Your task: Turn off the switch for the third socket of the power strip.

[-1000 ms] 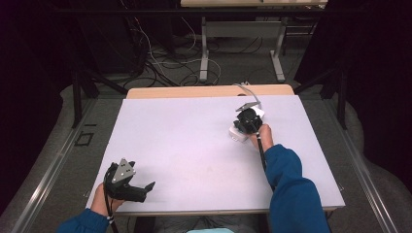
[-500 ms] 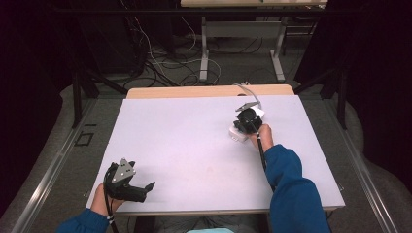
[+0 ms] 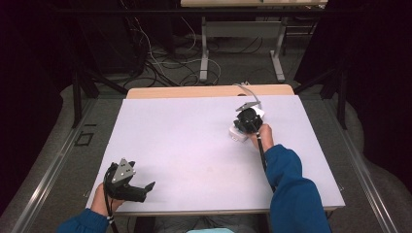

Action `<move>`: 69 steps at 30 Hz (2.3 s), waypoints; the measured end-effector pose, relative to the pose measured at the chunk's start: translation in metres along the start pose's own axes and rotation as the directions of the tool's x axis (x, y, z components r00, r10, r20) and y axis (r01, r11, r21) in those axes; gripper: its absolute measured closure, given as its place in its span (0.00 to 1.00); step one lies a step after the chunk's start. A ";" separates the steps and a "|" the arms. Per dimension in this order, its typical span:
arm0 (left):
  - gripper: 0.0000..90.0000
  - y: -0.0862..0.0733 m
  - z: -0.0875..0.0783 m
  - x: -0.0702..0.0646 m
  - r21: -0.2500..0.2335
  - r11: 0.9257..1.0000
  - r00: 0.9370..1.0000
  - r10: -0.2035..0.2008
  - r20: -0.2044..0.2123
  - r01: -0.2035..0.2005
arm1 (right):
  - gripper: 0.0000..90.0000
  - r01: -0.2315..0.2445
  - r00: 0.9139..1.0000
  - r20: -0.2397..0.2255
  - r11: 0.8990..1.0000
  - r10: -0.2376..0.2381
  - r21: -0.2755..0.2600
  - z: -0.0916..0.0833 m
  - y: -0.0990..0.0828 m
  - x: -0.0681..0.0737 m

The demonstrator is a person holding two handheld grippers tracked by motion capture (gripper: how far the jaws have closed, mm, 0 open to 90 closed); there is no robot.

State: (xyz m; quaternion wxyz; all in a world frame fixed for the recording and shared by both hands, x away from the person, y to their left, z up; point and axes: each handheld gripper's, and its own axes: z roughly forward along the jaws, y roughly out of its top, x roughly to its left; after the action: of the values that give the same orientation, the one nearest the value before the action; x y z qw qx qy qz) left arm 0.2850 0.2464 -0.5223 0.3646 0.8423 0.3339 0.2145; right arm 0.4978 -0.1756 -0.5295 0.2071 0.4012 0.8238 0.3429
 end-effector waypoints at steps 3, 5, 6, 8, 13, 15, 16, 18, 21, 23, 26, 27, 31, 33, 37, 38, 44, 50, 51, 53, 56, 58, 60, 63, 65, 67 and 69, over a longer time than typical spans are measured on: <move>0.00 0.000 0.000 0.000 0.000 1.000 1.000 0.000 0.002 0.000 | 1.00 -0.002 1.000 -0.004 1.000 0.002 -0.017 -0.002 0.001 0.000; 0.00 0.000 0.000 0.000 -0.003 1.000 1.000 -0.002 0.001 0.002 | 1.00 -0.006 1.000 0.000 1.000 0.006 -0.023 -0.003 0.001 0.000; 0.00 0.000 0.000 0.001 -0.002 1.000 1.000 -0.002 0.000 0.002 | 0.99 -0.014 1.000 0.002 1.000 0.014 -0.028 -0.005 0.002 0.001; 0.00 0.000 0.000 0.000 -0.002 1.000 1.000 -0.002 0.000 0.002 | 0.94 -0.007 1.000 -0.005 0.999 0.007 -0.038 -0.008 0.003 0.000; 0.00 0.000 -0.001 0.000 -0.002 1.000 1.000 -0.003 -0.001 0.003 | 0.74 -0.023 1.000 -0.017 0.998 0.022 -0.060 -0.017 0.004 0.000; 0.00 0.000 0.000 0.000 -0.009 1.000 1.000 -0.013 0.001 0.013 | 0.63 -0.030 0.999 -0.028 0.997 0.028 -0.065 -0.020 0.004 -0.001; 0.00 0.000 0.000 0.000 -0.004 1.000 1.000 -0.010 0.006 0.010 | 0.57 -0.029 0.999 -0.031 0.997 0.026 -0.072 -0.021 0.004 -0.002; 0.00 0.000 0.000 0.000 -0.003 1.000 1.000 -0.003 -0.002 0.003 | 0.43 -0.035 0.999 -0.043 0.997 0.032 -0.074 -0.024 0.004 -0.002; 0.00 -0.001 0.000 0.000 -0.004 1.000 1.000 -0.013 0.001 0.013 | 0.30 -0.042 0.997 -0.065 0.996 0.037 -0.074 -0.029 0.003 0.000; 0.00 0.000 -0.001 0.000 0.000 1.000 1.000 -0.011 0.001 0.011 | 0.24 -0.034 0.996 -0.082 0.997 0.028 -0.073 -0.031 0.002 0.001; 0.00 -0.001 -0.001 0.000 -0.005 1.000 1.000 -0.010 -0.002 0.010 | 0.18 -0.035 0.994 -0.103 0.996 0.027 -0.077 -0.036 0.002 0.003; 0.00 -0.001 -0.001 0.000 -0.006 1.000 1.000 -0.012 -0.001 0.012 | 0.17 -0.032 0.994 -0.105 0.996 0.024 -0.079 -0.037 0.001 0.004; 0.00 0.000 -0.001 0.001 -0.006 1.000 1.000 -0.003 -0.009 0.003 | 0.12 -0.025 0.992 -0.123 0.996 0.015 -0.081 -0.043 -0.001 0.007; 0.00 -0.001 -0.001 0.000 -0.006 1.000 1.000 -0.009 -0.003 0.009 | 0.08 -0.026 0.991 -0.132 0.996 0.014 -0.083 -0.046 -0.002 0.008; 0.00 -0.001 -0.001 0.001 -0.007 1.000 1.000 -0.007 -0.007 0.007 | 0.03 -0.027 0.988 -0.152 0.996 0.014 -0.082 -0.055 -0.004 0.010; 0.00 -0.001 -0.001 0.001 -0.006 1.000 1.000 -0.008 -0.006 0.008 | 0.02 -0.029 0.987 -0.162 0.996 0.015 -0.083 -0.057 -0.005 0.011; 0.00 -0.001 -0.001 0.000 -0.002 1.000 1.000 -0.013 -0.002 0.013 | 0.00 -0.023 0.985 -0.173 0.995 0.006 -0.097 -0.071 -0.010 0.016; 0.00 -0.001 -0.001 0.000 -0.006 1.000 1.000 -0.011 -0.006 0.011 | 0.00 -0.015 0.983 -0.181 0.994 -0.004 -0.106 -0.084 -0.017 0.021; 0.00 0.000 -0.002 0.001 -0.001 1.000 1.000 -0.008 -0.005 0.008 | 0.00 -0.012 0.984 -0.180 0.994 -0.008 -0.110 -0.086 -0.018 0.021; 0.00 -0.001 -0.001 0.001 -0.006 1.000 1.000 -0.008 -0.008 0.008 | 0.00 -0.015 0.983 -0.185 0.994 -0.005 -0.107 -0.091 -0.021 0.022; 0.00 -0.001 -0.001 0.000 -0.005 1.000 1.000 -0.012 -0.005 0.012 | 0.00 -0.016 0.983 -0.182 0.993 -0.005 -0.115 -0.097 -0.026 0.024; 0.00 -0.001 -0.001 0.001 -0.007 1.000 1.000 -0.008 -0.009 0.008 | 0.00 -0.008 0.984 -0.176 0.993 -0.012 -0.116 -0.100 -0.030 0.025; 0.00 -0.001 -0.001 0.000 -0.006 1.000 1.000 -0.007 -0.008 0.007 | 0.00 -0.006 0.985 -0.172 0.993 -0.014 -0.116 -0.104 -0.033 0.026; 0.00 -0.001 -0.001 0.000 -0.005 1.000 1.000 -0.009 -0.007 0.009 | 0.00 -0.004 0.985 -0.171 0.994 -0.015 -0.109 -0.108 -0.038 0.027; 0.00 -0.001 -0.001 0.000 -0.005 1.000 1.000 -0.013 -0.005 0.013 | 0.00 -0.001 0.986 -0.164 0.994 -0.017 -0.112 -0.112 -0.041 0.027; 0.00 -0.001 -0.001 0.001 -0.006 1.000 1.000 -0.009 -0.009 0.009 | 0.00 -0.004 0.987 -0.163 0.994 -0.014 -0.109 -0.116 -0.045 0.027; 0.00 -0.001 -0.001 0.000 -0.005 1.000 1.000 -0.011 -0.007 0.011 | 0.00 -0.001 0.987 -0.159 0.994 -0.017 -0.112 -0.120 -0.049 0.028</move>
State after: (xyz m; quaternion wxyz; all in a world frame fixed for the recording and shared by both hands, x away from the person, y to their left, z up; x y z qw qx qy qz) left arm 0.2845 0.2475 -0.5223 0.3668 0.8387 0.3394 0.2164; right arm 0.3825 -0.2227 -0.4856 0.1641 0.3568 0.8188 0.4187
